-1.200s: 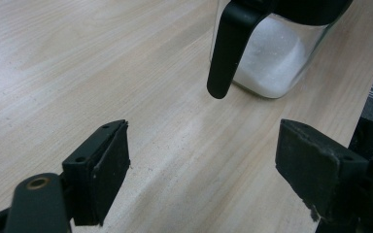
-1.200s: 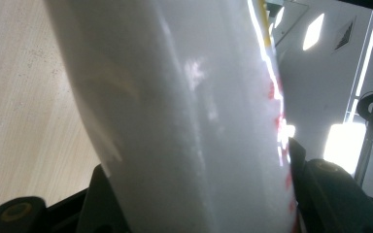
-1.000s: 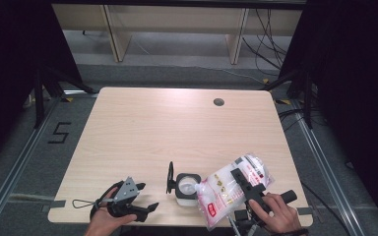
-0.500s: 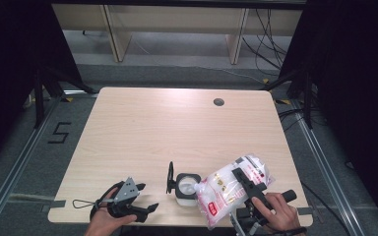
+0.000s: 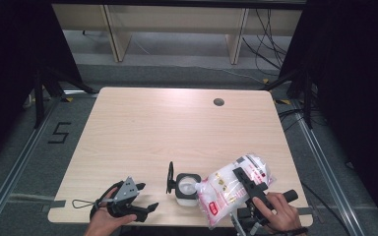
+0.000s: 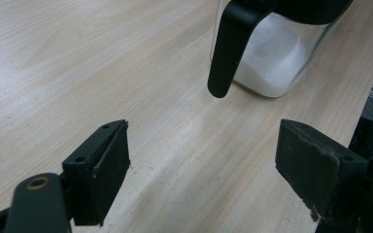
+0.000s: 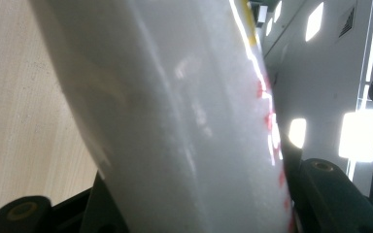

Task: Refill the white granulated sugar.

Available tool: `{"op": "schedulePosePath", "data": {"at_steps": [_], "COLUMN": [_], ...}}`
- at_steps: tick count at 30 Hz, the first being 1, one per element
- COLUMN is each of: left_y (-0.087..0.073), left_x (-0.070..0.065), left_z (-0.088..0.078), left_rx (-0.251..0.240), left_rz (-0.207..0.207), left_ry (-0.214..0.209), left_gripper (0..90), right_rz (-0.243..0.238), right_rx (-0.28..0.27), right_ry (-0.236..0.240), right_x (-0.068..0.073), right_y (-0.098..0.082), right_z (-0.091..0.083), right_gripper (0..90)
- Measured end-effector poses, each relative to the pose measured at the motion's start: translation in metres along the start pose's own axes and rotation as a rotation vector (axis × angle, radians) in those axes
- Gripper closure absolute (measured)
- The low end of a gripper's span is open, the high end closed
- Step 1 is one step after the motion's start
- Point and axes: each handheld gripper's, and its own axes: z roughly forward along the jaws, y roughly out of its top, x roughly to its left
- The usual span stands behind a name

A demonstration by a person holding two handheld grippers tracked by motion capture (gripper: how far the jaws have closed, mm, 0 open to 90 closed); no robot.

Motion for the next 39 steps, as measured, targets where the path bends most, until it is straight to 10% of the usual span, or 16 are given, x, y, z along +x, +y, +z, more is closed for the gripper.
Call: {"op": "schedulePosePath", "data": {"at_steps": [39], "left_y": [0.0004], "left_x": [0.0019], "left_z": [-0.0024], "left_rx": [0.037], "left_rz": [0.035], "left_ry": [0.009], "left_gripper": [19.3], "right_rz": [-0.007], "right_rx": [-0.009], "right_ry": [-0.006], "right_x": [-0.0032], "right_y": [0.0004], "right_z": [-0.0007], "right_gripper": [52.9]}}
